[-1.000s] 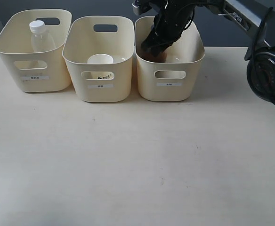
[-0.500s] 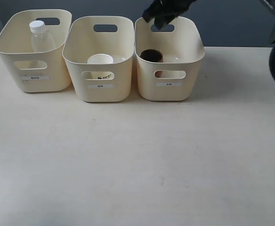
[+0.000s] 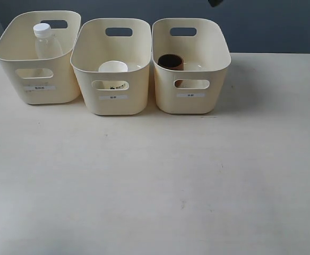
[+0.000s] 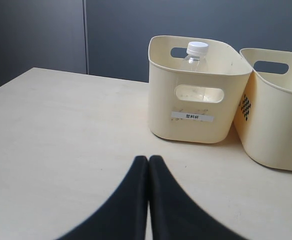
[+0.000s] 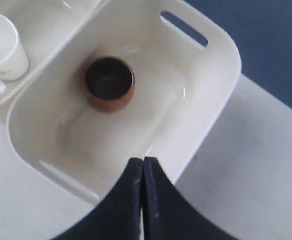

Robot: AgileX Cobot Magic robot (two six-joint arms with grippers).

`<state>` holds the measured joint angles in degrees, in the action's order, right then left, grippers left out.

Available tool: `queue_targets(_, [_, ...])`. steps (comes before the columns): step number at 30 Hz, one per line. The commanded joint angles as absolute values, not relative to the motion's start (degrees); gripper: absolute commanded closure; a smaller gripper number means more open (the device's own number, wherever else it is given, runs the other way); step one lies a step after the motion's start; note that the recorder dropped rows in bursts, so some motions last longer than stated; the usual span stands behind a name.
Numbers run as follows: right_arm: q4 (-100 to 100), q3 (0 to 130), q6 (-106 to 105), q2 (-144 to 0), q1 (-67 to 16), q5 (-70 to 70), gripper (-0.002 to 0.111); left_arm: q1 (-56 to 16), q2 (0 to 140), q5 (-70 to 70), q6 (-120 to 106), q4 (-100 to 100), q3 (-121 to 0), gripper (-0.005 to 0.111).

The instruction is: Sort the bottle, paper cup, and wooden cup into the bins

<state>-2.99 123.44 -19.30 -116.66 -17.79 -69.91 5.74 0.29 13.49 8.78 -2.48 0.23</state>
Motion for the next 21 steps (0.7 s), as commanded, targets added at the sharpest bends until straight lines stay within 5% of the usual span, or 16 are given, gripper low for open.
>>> queue_targets(1, [-3.55,111.43,-19.84,-108.1,-14.6,-69.96,0.109,5.54,0.0,13.24,8.87,-2.63,0.0,0.107])
queue_targets(21, [-4.31,62.25,-21.06,-60.99,-12.47,-50.22,0.109,5.54,0.0,13.24,8.87,-2.63,0.0,0.107])
